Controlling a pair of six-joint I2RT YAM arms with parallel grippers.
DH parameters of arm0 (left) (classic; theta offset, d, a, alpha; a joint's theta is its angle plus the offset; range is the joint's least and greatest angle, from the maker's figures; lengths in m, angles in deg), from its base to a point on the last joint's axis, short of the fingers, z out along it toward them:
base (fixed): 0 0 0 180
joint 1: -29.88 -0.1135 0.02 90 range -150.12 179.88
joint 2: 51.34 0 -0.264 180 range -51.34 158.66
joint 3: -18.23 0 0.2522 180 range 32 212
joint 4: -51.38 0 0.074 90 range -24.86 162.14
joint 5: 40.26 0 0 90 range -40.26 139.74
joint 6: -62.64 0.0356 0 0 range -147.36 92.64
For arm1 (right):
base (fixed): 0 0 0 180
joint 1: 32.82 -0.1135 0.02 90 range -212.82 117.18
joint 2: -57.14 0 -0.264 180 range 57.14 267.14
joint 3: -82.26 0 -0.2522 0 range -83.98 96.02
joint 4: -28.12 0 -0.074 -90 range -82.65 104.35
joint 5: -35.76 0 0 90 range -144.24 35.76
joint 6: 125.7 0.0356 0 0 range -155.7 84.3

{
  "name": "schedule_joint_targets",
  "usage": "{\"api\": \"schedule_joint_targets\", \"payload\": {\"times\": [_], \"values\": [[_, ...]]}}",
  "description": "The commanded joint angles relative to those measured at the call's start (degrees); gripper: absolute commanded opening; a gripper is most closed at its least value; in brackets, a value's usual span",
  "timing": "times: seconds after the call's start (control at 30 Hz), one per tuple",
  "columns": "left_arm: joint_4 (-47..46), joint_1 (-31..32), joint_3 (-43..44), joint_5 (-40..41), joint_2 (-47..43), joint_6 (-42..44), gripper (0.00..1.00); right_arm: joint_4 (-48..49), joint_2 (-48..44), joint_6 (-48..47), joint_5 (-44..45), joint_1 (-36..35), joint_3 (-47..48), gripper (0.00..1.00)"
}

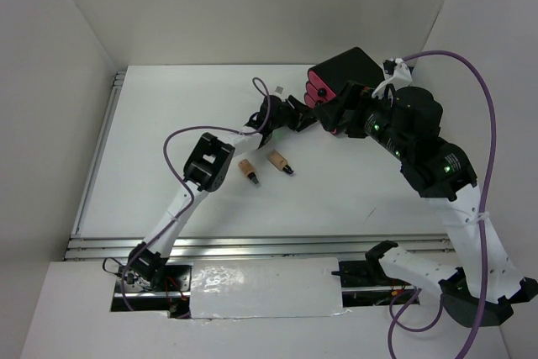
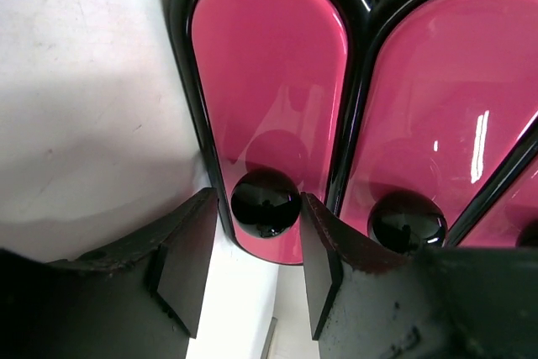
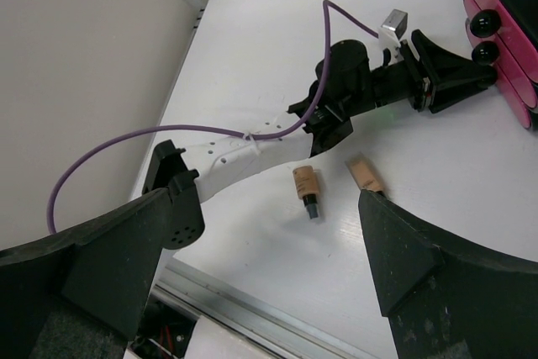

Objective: Organize the makeup

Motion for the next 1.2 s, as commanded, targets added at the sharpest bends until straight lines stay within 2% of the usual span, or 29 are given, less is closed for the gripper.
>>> {"api": "schedule_joint_targets", "payload": {"times": [0.0, 0.2, 0.27, 0.53, 1.07, 1.17], "values": [[-1.3, 0.3, 3.1, 0.2, 2.5, -0.1, 0.55, 2.0, -0.6, -1.2, -0.4, 0.2, 1.3, 1.00], [-1.3, 0.3, 3.7, 0.7, 2.8, 0.1, 0.47, 2.0, -0.7, -1.3, -0.7, 0.2, 1.2, 1.00], [-1.3, 0.2, 3.5, 0.4, 2.3, 0.5, 0.40, 2.0, -0.7, -1.3, -0.7, 0.2, 1.1, 1.00], [-3.9, -1.8, -6.3, -0.1, -5.6, 3.5, 0.24, 2.8, -1.3, -1.0, -0.9, 0.3, 0.1, 1.00], [-11.0, -6.3, -30.1, -2.8, -21.7, 7.5, 0.22, 5.6, -0.9, 1.0, -4.7, 0.2, -1.7, 1.00], [-11.2, -6.7, -32.2, -3.1, -23.1, 7.8, 0.26, 6.0, -0.6, 1.1, -5.5, 0.3, -2.0, 1.00]]}}
